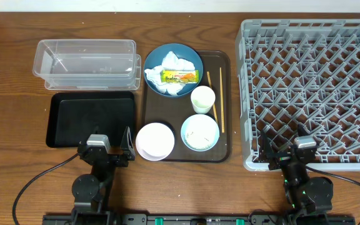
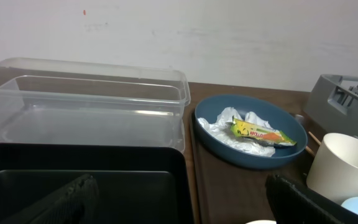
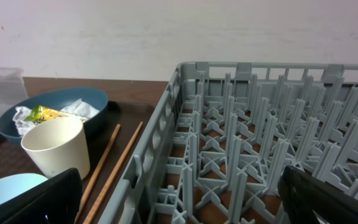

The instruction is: Sort waste into correct bins and load items into the dishwasher rack

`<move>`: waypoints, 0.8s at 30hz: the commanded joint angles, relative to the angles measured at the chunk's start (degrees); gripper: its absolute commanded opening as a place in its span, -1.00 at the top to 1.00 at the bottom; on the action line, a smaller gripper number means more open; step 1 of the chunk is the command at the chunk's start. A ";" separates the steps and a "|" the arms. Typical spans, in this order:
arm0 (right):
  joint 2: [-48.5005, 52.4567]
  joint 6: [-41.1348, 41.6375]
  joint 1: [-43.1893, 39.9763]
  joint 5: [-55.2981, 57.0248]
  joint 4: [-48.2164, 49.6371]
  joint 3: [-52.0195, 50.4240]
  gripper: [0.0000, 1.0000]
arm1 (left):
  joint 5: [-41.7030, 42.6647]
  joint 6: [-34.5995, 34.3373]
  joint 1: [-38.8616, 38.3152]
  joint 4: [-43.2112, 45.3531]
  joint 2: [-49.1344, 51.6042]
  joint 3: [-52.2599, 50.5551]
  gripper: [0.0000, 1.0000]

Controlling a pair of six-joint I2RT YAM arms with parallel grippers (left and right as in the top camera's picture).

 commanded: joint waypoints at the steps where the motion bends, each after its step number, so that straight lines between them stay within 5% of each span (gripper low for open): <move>1: 0.26 0.74 -0.55 -0.48 -0.15 -0.09 -0.99 | 1.07 1.16 -0.20 -2.25 0.07 -0.68 -0.78; 24: 0.26 0.31 -0.55 1.44 2.73 -0.09 -0.98 | 1.07 1.18 -0.20 0.22 0.07 -0.68 -0.78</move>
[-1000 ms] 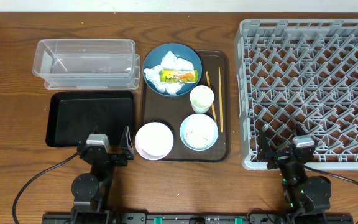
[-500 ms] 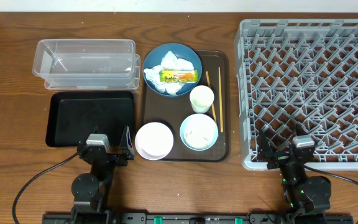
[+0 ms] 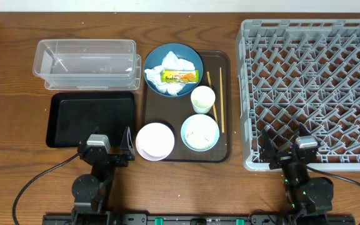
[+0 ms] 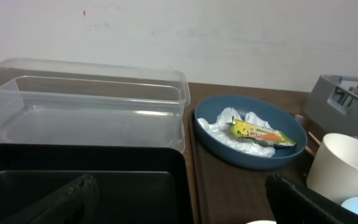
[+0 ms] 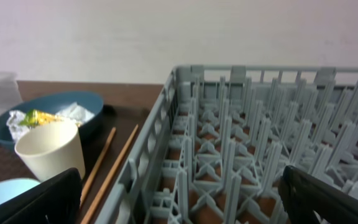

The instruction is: Sort waste into correct bins and load items into the dishwasher rack

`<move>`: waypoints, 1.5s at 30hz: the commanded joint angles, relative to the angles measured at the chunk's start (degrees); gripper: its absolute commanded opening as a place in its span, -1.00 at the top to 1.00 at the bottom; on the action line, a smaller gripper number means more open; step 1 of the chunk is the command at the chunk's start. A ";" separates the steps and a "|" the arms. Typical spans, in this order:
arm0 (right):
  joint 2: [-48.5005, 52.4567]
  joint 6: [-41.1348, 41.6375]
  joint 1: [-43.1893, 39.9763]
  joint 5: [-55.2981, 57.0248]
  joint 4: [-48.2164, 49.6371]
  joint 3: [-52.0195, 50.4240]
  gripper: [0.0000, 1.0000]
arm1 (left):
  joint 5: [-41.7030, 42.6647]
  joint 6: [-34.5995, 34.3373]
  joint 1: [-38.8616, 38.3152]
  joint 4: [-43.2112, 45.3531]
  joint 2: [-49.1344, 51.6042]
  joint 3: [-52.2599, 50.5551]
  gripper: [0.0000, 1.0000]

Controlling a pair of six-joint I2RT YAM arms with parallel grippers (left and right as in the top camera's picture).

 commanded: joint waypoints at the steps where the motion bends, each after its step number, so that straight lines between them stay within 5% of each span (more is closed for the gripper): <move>1: 0.13 0.33 -0.55 -0.11 1.75 -0.09 -0.99 | 1.01 1.20 -0.20 0.39 0.07 -0.68 -0.78; 13: 2.71 -3.48 -0.59 -6.34 1.97 4.35 -0.98 | 4.48 1.66 -0.20 4.13 2.82 3.87 -0.78; 22: 20.59 -6.99 -0.59 -6.32 -0.20 20.09 -0.99 | 11.93 4.48 -0.20 1.07 24.50 20.48 -0.78; 30: 39.93 -7.48 -0.59 -6.88 -12.07 39.65 -0.98 | 15.65 8.98 -0.24 -13.49 49.94 44.57 -0.78; 39: 59.32 -10.16 -0.59 -8.94 -34.95 65.85 -0.99 | 16.87 14.19 -4.24 -42.80 79.49 79.36 -0.78; 45: 65.26 -10.16 -0.59 -12.81 -41.42 72.96 -0.99 | 14.75 16.44 -8.66 -52.04 95.25 95.82 -0.78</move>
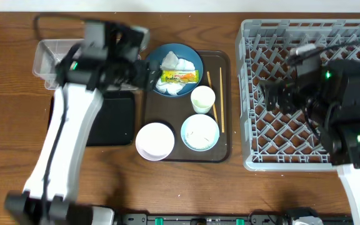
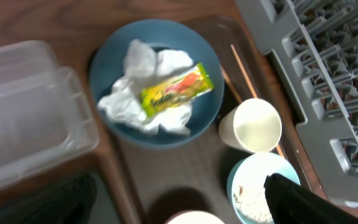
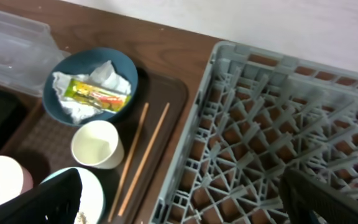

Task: Sort waste into correct bins and load items into the dishwasher rack
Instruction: 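Reach the left gripper to the blue plate and grasp tissue and wrapper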

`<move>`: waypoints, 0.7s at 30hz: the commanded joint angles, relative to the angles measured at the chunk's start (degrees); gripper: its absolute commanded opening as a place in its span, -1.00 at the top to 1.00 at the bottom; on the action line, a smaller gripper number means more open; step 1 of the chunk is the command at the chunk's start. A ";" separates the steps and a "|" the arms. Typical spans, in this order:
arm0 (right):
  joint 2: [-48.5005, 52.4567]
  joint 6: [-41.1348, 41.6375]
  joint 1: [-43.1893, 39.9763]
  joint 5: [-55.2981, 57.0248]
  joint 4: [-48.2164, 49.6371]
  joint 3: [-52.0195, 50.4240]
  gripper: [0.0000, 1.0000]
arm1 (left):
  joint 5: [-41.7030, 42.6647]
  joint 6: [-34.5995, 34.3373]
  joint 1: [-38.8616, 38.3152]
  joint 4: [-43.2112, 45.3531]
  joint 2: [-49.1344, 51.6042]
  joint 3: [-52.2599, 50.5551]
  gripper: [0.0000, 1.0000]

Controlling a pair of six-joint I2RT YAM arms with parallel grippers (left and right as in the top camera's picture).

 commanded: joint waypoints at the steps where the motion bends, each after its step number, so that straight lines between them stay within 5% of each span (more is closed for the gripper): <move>1: 1.75 -0.87 -0.59 -3.13 -1.18 1.90 -0.98 | -1.57 4.00 -2.03 -0.85 6.49 6.05 -0.78; 15: 2.32 -0.85 -0.59 -3.67 -3.80 1.88 -0.99 | 3.30 5.88 -2.89 10.36 13.66 6.12 -0.78; 21: 2.34 -0.87 -0.59 -3.13 -4.61 1.88 -0.98 | -7.19 6.75 -4.83 13.09 17.14 7.06 -0.89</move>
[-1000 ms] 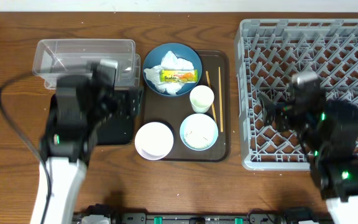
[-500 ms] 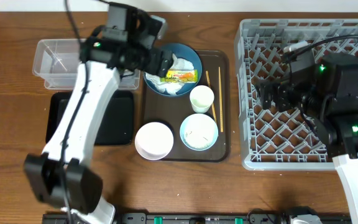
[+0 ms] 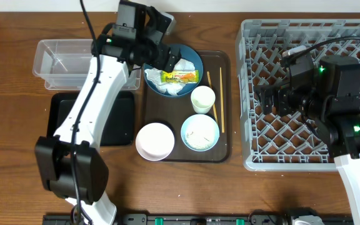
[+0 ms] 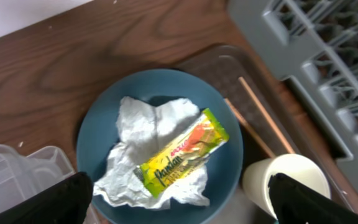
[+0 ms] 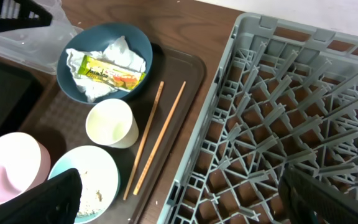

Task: Sort waste into correct bins and load items into the dishwasher rack
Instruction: 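Reach the left gripper to the blue plate and grasp tissue and wrapper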

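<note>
A blue plate at the back of the brown tray carries crumpled white tissue and a yellow snack wrapper. In front of it stand a paper cup, a light blue bowl with crumbs and a pink bowl. Two chopsticks lie along the tray's right side. My left gripper hangs open above the plate, nothing in it. My right gripper is open above the left part of the grey dishwasher rack.
A clear plastic bin stands at the back left. A black bin sits in front of it, partly under my left arm. The rack fills the table's right side.
My left gripper has moved right and nearer to the blue plate, which now fills more of its view. The right gripper stays over the rack's left part, shifted only slightly.
At the two oldest moments both arms were folded low at the table's front edge, grippers open. Then both were raised, the left near the bins and plate, the right over the rack. Now the left hangs over the plate. No object has moved.
</note>
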`<move>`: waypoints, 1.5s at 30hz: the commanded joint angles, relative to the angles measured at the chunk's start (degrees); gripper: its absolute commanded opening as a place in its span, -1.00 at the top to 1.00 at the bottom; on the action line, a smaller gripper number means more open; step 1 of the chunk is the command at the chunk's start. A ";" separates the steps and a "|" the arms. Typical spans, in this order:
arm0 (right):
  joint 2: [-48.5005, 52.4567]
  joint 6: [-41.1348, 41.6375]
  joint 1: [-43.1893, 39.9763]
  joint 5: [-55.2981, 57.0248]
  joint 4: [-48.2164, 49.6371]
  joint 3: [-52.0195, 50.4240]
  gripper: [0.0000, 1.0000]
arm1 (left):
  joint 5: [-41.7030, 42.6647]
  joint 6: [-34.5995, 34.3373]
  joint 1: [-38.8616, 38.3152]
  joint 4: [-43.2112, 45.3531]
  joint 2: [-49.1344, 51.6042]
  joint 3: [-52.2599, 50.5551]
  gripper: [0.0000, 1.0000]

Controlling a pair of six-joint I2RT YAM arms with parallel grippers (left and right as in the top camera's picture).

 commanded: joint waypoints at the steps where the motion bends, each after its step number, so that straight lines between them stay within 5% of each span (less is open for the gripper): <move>1: -0.07 -0.59 -0.59 -0.24 -0.11 1.07 -0.98 | -7.54 1.33 -1.46 0.17 3.21 2.49 -0.89; 16: 0.90 -0.57 -0.59 -0.24 -1.49 0.17 -0.99 | -9.86 6.75 -4.44 1.40 19.82 6.51 -1.00; 35: 3.30 -0.59 -0.59 -0.24 -3.08 0.04 -0.99 | -10.86 6.71 -5.09 5.84 28.96 6.36 -0.97; 45: 3.30 -0.59 -0.59 -0.24 -2.75 0.04 -0.98 | -10.88 5.05 -5.07 5.88 27.74 6.56 0.45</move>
